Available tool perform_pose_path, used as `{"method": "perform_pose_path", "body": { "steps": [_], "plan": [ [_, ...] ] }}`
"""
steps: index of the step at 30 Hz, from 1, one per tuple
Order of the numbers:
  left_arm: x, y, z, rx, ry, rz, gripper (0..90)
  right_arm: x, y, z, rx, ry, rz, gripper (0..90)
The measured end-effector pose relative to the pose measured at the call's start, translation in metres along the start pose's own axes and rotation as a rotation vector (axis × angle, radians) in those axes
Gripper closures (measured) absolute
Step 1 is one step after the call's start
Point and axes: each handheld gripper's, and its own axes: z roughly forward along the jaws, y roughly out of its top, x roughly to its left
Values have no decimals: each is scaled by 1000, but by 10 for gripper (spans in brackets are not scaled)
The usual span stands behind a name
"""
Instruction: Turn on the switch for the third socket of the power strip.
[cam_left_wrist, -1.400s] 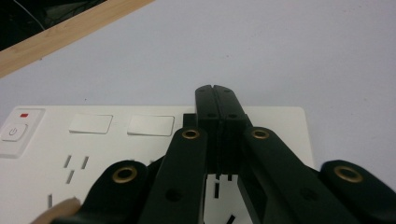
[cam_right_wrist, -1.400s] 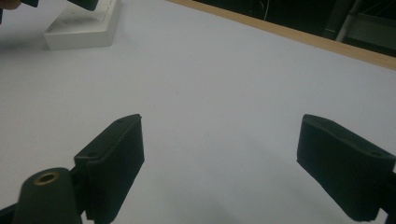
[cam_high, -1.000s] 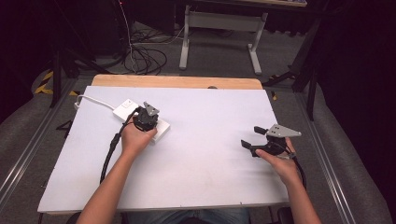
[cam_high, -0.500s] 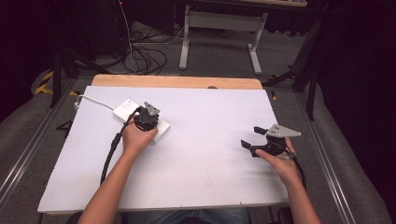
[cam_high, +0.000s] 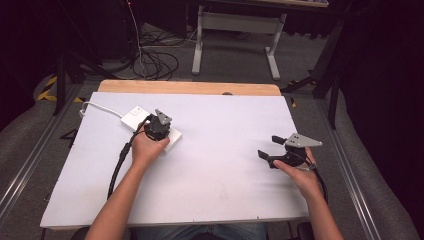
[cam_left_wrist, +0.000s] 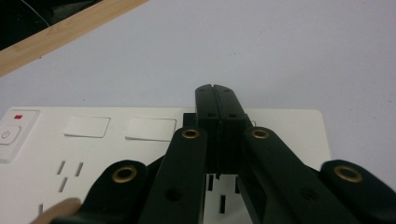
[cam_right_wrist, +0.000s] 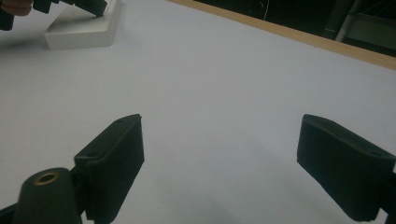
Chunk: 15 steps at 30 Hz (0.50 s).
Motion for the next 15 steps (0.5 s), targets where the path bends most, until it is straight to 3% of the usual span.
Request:
{"method": "perform_pose_path", "body": {
  "steps": [15],
  "plan": [
    [-4,-2,1,-15,4,-1,899,0,0,-1,-3,-1,0,151]
  ]
}}
